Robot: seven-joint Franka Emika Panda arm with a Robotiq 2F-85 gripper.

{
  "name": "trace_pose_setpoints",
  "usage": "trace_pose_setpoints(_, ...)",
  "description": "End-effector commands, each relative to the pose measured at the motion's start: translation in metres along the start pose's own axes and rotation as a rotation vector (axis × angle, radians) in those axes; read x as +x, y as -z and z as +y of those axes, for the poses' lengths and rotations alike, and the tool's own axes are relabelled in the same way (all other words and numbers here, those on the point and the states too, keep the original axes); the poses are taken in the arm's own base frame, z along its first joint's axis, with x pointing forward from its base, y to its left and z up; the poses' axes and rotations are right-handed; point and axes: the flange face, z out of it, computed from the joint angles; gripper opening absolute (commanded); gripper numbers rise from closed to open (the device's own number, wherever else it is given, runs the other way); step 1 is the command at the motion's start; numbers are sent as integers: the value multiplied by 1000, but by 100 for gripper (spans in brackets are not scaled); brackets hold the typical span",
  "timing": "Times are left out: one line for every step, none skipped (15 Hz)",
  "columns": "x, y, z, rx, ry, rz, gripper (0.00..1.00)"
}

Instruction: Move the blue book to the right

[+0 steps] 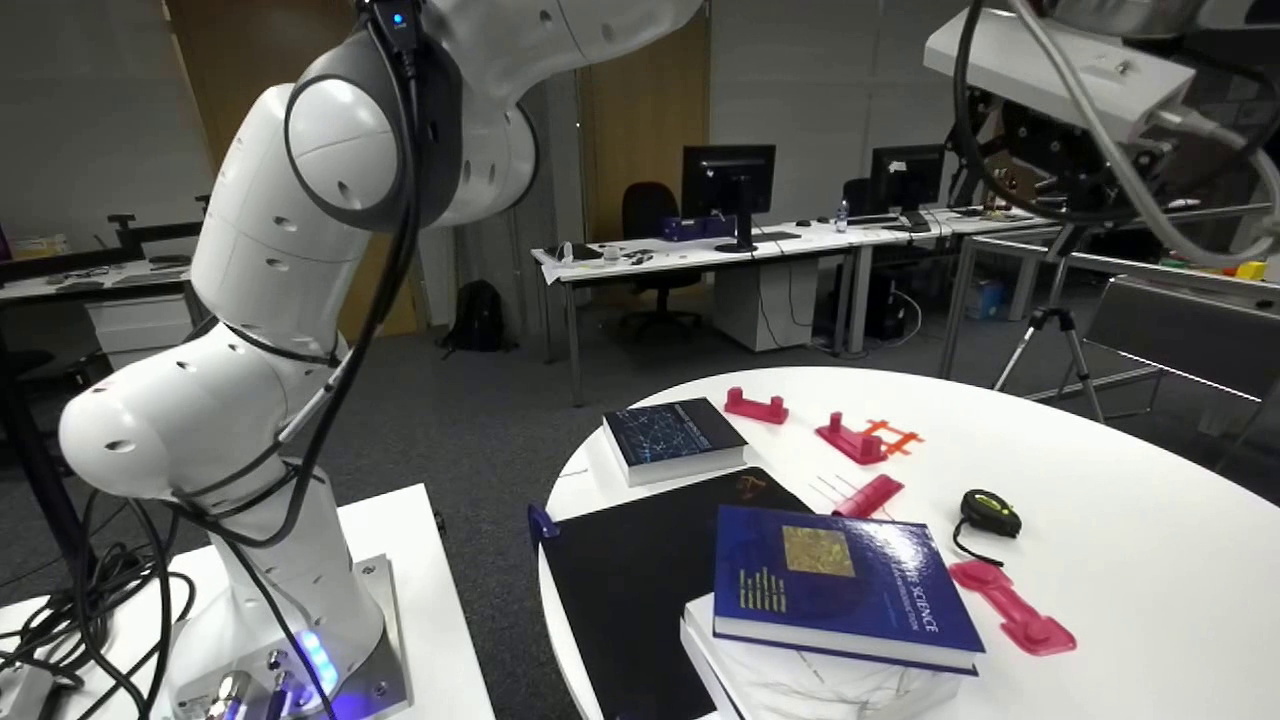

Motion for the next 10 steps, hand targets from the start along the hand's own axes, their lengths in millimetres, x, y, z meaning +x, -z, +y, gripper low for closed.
trace_pose_setpoints(-3,7,-37,-114,84,-6,100)
trace_pose_setpoints(-2,5,-47,-138,107,-10,100)
trace_pose_setpoints(-1,4,-56,-160,129,-11,100)
trace_pose_setpoints(-1,2,-64,-179,150,-17,100)
trace_pose_setpoints(-2,0,-73,-196,167,-19,100)
trace_pose_setpoints(-4,-1,-81,-210,181,-24,100)
trace_pose_setpoints(-7,-3,-88,-220,190,-27,100)
trace_pose_setpoints(-10,-6,-95,-227,198,-32,100)
trace_pose_setpoints(-14,-8,-102,-231,200,-34,100)
trace_pose_setpoints(6,-10,-87,-204,173,-34,100)
